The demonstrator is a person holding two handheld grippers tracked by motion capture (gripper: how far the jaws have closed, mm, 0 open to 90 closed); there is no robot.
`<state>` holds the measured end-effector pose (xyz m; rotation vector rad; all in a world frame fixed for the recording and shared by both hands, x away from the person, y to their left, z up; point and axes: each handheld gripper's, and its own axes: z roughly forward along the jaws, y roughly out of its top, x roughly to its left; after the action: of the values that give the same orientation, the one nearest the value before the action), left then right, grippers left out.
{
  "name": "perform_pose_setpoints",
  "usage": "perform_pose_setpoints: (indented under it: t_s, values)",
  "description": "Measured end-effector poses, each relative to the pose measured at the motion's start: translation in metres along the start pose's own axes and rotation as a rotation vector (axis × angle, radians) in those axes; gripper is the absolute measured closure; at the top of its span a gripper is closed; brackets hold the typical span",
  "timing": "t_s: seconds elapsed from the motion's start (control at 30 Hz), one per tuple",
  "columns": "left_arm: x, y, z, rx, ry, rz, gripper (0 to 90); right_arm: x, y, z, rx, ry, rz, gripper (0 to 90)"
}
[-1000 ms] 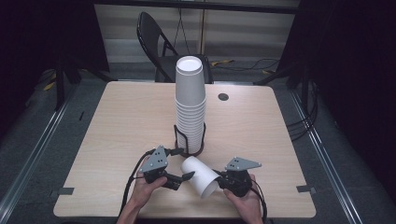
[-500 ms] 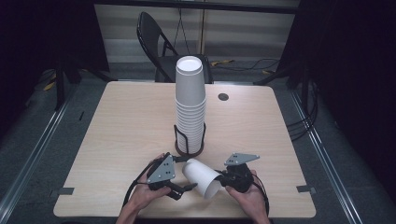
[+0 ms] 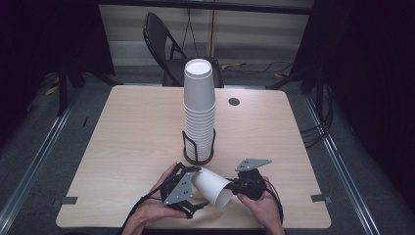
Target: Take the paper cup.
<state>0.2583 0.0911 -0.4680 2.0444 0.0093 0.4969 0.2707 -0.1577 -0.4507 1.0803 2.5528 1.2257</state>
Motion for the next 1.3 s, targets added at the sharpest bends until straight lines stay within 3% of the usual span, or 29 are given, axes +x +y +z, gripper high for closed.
perform_pose_setpoints:
  t_s: [0.2,0.57,0.87,1.07,1.17,1.3]
  values:
    - [-0.003,0.004,0.007,0.036,-0.008,0.071,0.0,0.001,0.003,0.001,0.001,-0.003,0.002,87.4]
    - [-0.007,0.012,0.016,0.047,0.000,0.114,0.0,0.002,0.008,0.001,-0.030,0.005,0.018,88.4]
    - [-0.009,0.019,0.025,0.035,0.019,0.106,0.0,-0.001,0.008,-0.001,-0.057,0.022,0.044,88.7]
    - [-0.012,0.024,0.027,0.034,0.010,0.150,1.6,0.000,0.010,0.002,-0.058,0.042,0.047,89.0]
    - [-0.012,0.025,0.027,0.024,0.010,0.146,2.1,0.001,0.010,0.004,-0.048,0.041,0.047,89.0]
    - [-0.014,0.027,0.026,0.033,0.013,0.173,2.6,0.001,0.011,0.004,-0.045,0.046,0.056,89.0]
